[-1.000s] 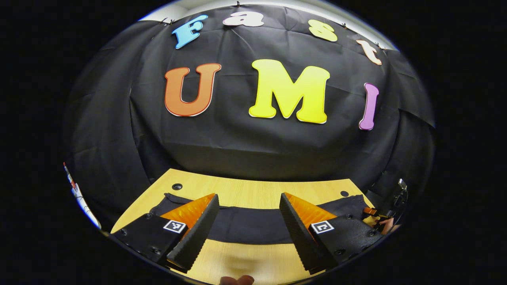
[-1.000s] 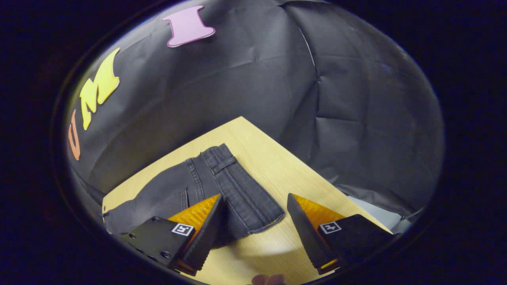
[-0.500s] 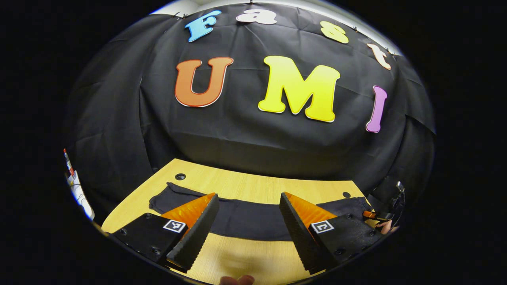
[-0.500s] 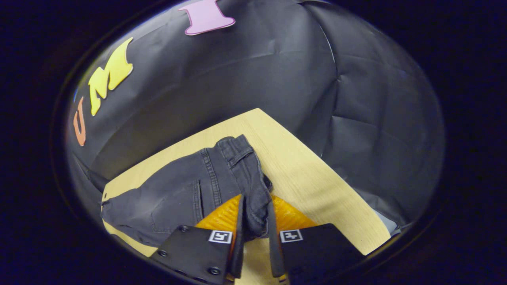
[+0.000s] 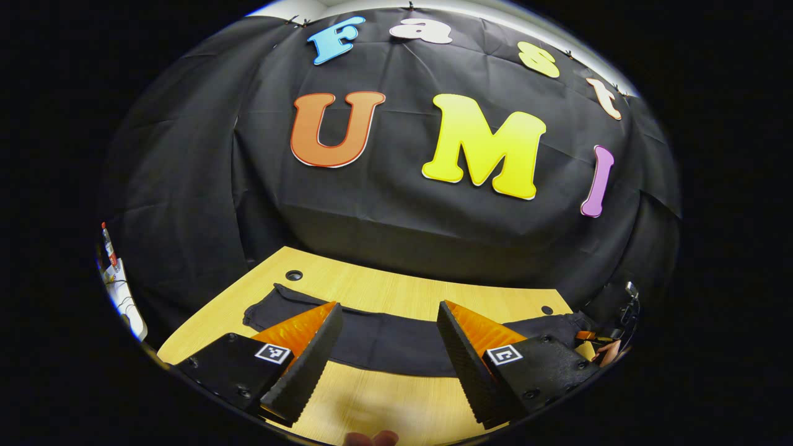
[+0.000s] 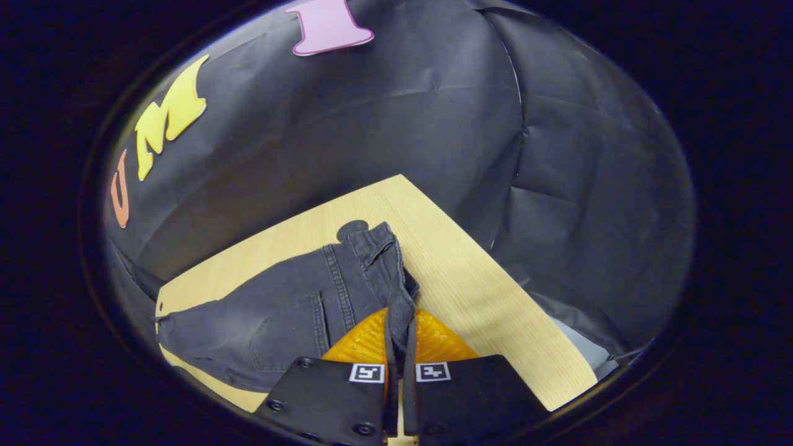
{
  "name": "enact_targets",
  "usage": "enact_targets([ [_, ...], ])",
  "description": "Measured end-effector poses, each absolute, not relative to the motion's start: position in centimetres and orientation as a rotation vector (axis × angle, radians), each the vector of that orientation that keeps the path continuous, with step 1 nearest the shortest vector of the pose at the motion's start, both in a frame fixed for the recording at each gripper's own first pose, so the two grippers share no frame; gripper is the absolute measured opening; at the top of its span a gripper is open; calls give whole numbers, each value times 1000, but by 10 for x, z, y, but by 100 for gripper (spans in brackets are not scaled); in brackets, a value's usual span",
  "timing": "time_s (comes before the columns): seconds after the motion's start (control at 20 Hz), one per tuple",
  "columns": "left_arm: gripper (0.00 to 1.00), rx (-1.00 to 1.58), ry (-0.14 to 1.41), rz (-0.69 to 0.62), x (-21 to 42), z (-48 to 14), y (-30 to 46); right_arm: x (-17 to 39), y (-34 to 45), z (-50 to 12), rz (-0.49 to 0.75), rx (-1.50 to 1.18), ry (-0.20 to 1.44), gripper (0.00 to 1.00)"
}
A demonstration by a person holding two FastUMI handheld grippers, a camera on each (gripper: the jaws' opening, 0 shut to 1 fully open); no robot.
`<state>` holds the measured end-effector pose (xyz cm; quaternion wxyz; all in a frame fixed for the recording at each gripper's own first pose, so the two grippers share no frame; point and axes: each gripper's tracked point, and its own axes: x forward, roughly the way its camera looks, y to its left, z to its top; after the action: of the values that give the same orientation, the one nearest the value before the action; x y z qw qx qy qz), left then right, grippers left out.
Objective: Grasp the waist and the cuffs of the jeans and fold them to make the two legs overlap; first hold the waist and fold one-third of the jeans toward the cuffs, then hold the cuffs and fold the remaining one-third in the same direction to finish folding.
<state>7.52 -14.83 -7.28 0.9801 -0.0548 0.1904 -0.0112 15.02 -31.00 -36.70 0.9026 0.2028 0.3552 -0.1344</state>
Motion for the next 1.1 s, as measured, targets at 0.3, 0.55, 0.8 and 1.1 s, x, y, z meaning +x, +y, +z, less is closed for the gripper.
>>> enact_targets([
  [0.3, 99, -127, 342, 9, 58, -73, -109, 142, -288, -304, -278, 374, 680, 4],
  [0.55, 99, -135, 299, 34, 56, -64, -77, 151, -239, -235, -227, 304, 607, 0],
  [0.8, 99, -19, 251, 52, 54, -58, -46, 165, -161, -181, -155, 250, 548, 0],
  [1.1, 99, 35, 208, 15, 49, -53, -28, 180, -21, -134, 13, 181, 484, 4],
])
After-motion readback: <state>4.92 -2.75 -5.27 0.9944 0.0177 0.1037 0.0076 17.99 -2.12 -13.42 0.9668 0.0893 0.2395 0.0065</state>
